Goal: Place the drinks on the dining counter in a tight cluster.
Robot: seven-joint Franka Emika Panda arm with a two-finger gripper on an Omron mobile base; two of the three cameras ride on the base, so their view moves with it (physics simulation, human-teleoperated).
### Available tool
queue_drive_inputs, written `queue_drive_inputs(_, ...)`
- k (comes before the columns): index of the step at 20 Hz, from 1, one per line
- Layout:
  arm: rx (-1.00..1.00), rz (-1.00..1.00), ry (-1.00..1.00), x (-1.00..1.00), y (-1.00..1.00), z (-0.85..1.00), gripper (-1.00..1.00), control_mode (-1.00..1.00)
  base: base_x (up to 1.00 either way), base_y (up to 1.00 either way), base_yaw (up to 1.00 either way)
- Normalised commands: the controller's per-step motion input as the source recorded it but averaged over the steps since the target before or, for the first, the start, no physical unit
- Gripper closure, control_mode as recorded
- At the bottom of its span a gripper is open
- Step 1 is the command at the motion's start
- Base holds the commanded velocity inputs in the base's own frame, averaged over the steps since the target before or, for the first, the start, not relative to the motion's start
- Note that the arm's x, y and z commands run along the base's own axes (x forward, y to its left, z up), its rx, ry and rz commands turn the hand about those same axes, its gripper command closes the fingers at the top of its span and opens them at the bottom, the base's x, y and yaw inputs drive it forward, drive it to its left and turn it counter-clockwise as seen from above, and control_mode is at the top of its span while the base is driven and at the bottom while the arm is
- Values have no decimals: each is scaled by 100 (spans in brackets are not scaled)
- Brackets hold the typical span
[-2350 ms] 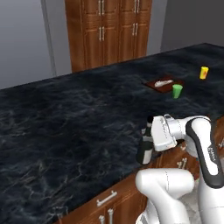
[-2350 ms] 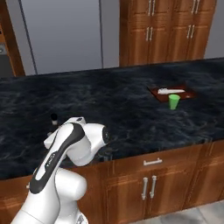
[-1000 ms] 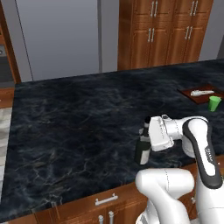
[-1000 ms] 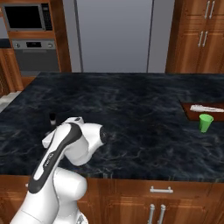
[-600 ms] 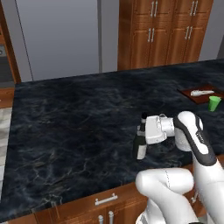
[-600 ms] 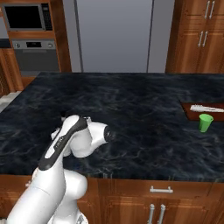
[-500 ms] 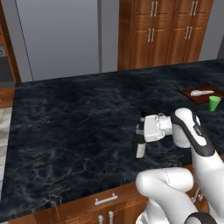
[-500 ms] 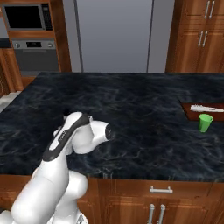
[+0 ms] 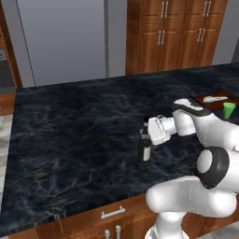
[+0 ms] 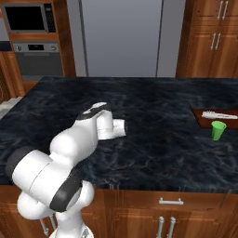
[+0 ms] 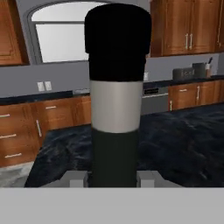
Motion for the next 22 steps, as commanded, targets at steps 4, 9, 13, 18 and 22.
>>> queue_drive_inputs(4, -1, 34, -20, 66, -7, -33, 100, -100, 0, 0, 0)
queue_drive_inputs(9, 0, 16, -1, 62, 0, -32, 100, -100, 0, 0, 0)
queue_drive_inputs(13, 6, 4, 17, 58, 0, -28, 100, -100, 0, 0, 0)
queue_drive_inputs(18, 0, 1, 4, 9, 5, -54, 100, -100, 0, 0, 0)
queue_drive_inputs(22, -5, 0, 0, -29, 20, -61, 100, -100, 0, 0, 0)
